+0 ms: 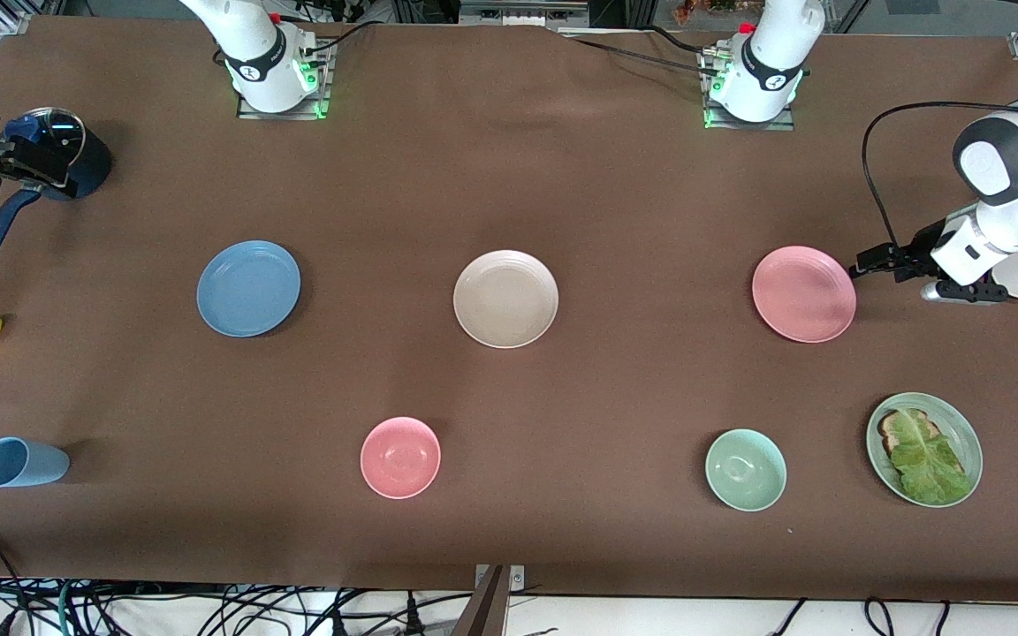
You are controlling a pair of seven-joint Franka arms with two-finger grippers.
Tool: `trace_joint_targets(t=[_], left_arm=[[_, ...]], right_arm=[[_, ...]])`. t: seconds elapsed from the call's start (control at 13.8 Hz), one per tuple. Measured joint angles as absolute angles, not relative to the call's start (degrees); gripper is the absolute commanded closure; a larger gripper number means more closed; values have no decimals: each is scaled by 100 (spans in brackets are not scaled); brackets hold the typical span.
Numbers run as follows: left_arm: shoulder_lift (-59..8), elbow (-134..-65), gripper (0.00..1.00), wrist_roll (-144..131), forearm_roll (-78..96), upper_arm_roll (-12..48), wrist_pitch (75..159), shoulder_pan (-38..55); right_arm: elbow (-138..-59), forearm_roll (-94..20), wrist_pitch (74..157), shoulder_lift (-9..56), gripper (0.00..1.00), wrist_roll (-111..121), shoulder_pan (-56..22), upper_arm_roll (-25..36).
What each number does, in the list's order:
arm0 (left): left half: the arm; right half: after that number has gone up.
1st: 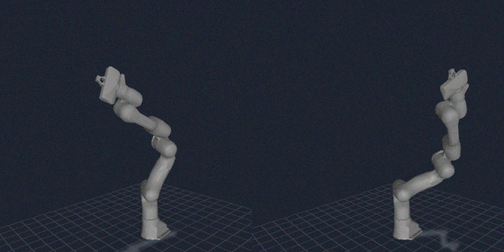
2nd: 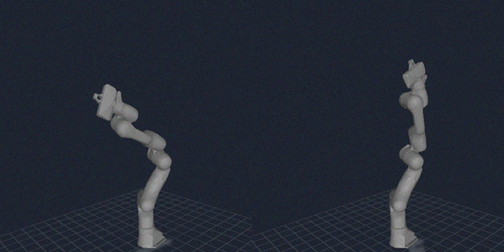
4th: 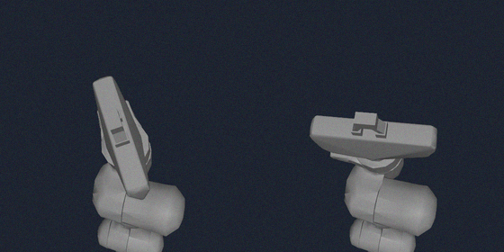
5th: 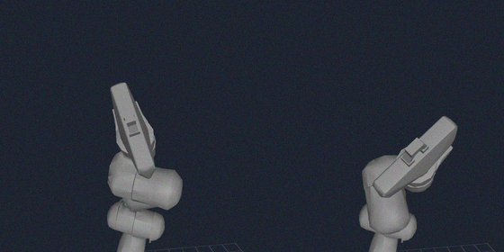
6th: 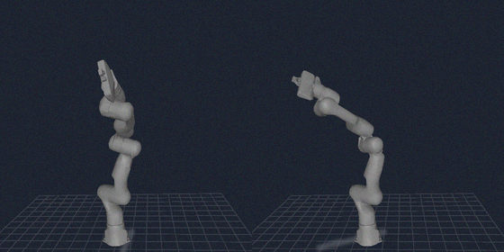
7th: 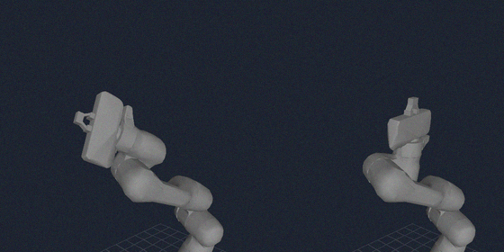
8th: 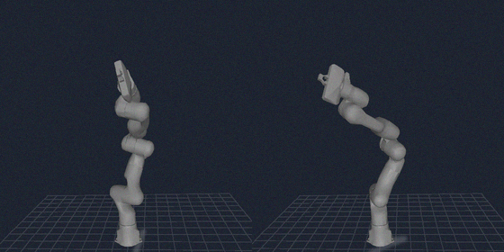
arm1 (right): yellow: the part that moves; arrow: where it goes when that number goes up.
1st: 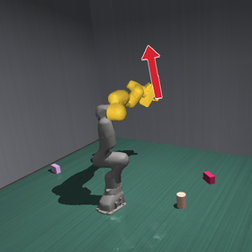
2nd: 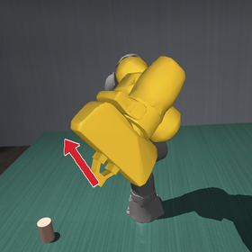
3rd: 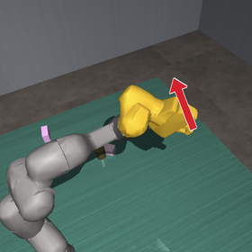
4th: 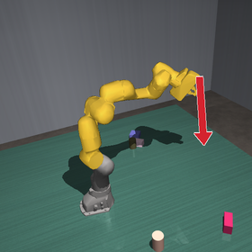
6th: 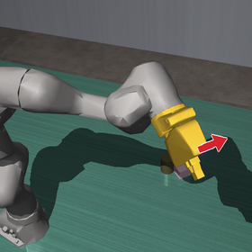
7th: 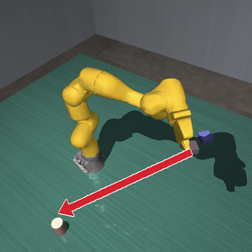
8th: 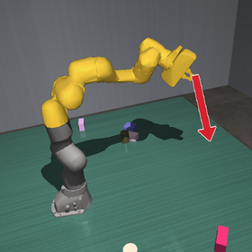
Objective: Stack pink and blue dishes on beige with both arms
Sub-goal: 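Move the left gripper down to the pink plate's rim and grasp it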
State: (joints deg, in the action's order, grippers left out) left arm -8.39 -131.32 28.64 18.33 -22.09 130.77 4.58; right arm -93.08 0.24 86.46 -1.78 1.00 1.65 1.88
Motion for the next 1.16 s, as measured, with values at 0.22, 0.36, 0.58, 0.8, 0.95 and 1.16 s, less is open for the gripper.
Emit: trace_joint_targets(t=[0.22,0.36,0.58,0.8,0.95,1.16], left_arm=[[-1163,-13169,0,3377,2367,-2228,13341,427],[-1373,-13171,0,3805,2711,-2237,13476,415],[-1569,-13171,0,4084,2855,-2238,13624,331],[-1728,-13171,0,4541,3323,-2238,13681,283],[-1871,-13171,0,4629,3506,-2229,13835,283],[-2028,-13170,2,4714,3680,-2213,13927,287]], right_arm=[[-9308,24,8645,-178,0,100,165,187],[-9308,24,8644,-178,0,100,165,187],[-9308,24,8643,-178,0,100,165,188],[-9308,24,8643,-178,0,100,165,188],[-9308,24,8643,-178,0,101,165,187],[-9308,24,8642,-178,0,101,165,187]])
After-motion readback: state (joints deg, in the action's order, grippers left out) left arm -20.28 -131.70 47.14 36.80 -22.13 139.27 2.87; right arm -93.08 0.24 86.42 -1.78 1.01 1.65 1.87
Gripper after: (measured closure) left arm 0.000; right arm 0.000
